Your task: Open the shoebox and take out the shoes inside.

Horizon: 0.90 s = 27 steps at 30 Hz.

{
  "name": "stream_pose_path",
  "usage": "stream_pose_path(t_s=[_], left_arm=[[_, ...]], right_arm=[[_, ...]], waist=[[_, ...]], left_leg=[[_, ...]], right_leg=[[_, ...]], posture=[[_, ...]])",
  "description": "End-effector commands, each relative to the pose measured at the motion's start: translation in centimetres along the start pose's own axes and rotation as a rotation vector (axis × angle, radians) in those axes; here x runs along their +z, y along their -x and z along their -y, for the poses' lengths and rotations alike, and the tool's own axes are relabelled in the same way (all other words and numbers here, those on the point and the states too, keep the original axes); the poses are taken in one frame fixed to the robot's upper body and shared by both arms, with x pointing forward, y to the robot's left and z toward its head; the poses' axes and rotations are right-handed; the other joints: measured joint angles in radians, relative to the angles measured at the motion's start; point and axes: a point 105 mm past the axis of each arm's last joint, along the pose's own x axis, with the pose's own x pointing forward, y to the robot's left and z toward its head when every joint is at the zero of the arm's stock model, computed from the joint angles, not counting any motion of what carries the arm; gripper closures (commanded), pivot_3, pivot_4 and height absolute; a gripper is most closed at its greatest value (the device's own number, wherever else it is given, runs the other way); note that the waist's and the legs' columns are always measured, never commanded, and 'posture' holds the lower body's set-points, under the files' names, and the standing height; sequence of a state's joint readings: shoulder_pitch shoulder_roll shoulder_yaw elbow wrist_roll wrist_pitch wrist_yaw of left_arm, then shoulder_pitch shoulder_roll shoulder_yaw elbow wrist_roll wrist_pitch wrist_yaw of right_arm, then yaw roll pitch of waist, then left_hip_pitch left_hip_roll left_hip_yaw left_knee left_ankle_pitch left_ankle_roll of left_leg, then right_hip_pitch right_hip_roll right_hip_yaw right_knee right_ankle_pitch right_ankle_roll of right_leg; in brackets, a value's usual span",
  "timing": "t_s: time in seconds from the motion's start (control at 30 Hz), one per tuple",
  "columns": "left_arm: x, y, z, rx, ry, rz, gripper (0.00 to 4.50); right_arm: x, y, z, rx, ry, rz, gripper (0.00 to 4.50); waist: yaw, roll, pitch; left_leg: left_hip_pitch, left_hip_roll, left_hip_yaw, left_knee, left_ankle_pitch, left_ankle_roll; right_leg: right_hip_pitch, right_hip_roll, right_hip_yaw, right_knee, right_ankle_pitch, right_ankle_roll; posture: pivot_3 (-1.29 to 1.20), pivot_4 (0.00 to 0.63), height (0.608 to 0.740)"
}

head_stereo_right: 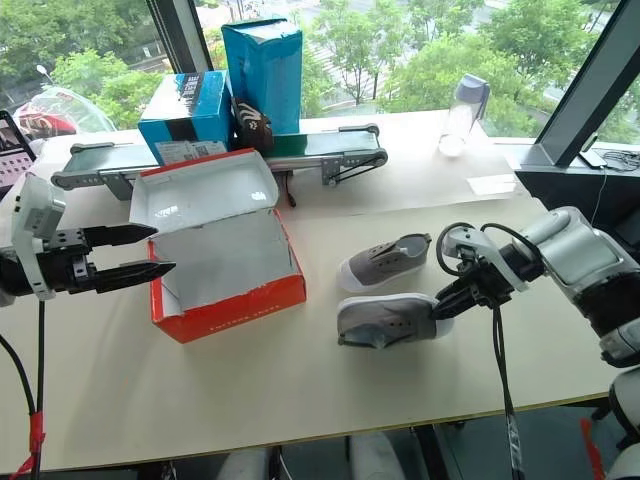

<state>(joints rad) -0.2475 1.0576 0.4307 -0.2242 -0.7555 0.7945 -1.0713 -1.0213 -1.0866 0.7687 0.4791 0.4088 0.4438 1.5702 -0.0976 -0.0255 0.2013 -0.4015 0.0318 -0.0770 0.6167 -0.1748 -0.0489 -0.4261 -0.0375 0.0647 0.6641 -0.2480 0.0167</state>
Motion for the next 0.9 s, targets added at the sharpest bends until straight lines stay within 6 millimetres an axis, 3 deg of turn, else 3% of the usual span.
stream_pose_path(t_s=[0.03,0.1,0.37,0.57,0.67,0.8,0.9], left_arm=[[1.5,1.0,0.4,0.021,-0.051,0.023,0.0],[1.5,1.1,0.5,0.029,-0.049,0.023,0.0],[1.4,1.2,0.6,0.038,-0.043,0.026,0.0],[1.7,1.3,0.2,0.048,-0.04,0.054,0.0],[2.1,1.5,0.5,0.043,-0.013,0.114,0.0],[3.3,2.7,0.9,0.045,0.057,0.249,0.0],[3.3,4.7,-1.0,0.222,0.084,0.374,0.0]], right_arm=[[-0.7,0.4,0.6,0.008,0.005,-0.047,3.01],[-0.7,0.6,1.3,-0.01,-0.004,-0.049,2.68],[2.1,3.1,2.7,-0.106,0.02,0.068,0.06],[5.6,6.3,3.1,-0.191,0.041,0.251,0.06],[7.1,7.2,2.1,-0.175,0.042,0.367,0.06],[7.2,6.1,-0.7,-0.071,0.064,0.416,0.06],[7.2,4.5,-1.7,-0.11,0.057,0.514,0.06]], waist=[[0.002,0.0,0.0],[0.002,-0.001,-0.001],[0.003,-0.001,-0.001],[0.004,-0.001,-0.001],[0.004,-0.001,-0.001],[0.017,-0.001,-0.001],[0.028,-0.001,-0.001]], left_leg=[[0.0,0.0,0.0,0.0,0.0,0.0],[0.001,0.0,0.0,0.0,0.0,0.0],[0.0,0.0,0.0,0.0,0.0,0.0],[0.0,-0.001,0.0,0.0,0.0,0.0],[0.0,-0.001,0.0,0.0,0.0,0.0],[-0.001,0.0,0.0,-0.001,0.0,0.0],[-0.001,-0.001,0.0,0.0,0.0,0.0]], right_leg=[[0.001,0.0,0.0,0.0,0.0,0.0],[0.001,0.0,0.0,0.0,0.0,0.0],[0.001,0.0,0.0,0.0,0.0,0.0],[0.0,0.0,0.0,0.0,0.0,0.0],[0.001,-0.001,0.0,0.0,0.0,0.0],[0.0,-0.001,0.0,0.0,0.0,0.0],[0.0,-0.001,0.0,0.0,0.0,0.0]], posture=[[0.0,0.15,0.74],[0.0,0.15,0.74],[0.0,0.15,0.74],[0.0,0.15,0.74],[0.0,0.15,0.74],[0.0,0.15,0.74],[0.0,0.15,0.74]])
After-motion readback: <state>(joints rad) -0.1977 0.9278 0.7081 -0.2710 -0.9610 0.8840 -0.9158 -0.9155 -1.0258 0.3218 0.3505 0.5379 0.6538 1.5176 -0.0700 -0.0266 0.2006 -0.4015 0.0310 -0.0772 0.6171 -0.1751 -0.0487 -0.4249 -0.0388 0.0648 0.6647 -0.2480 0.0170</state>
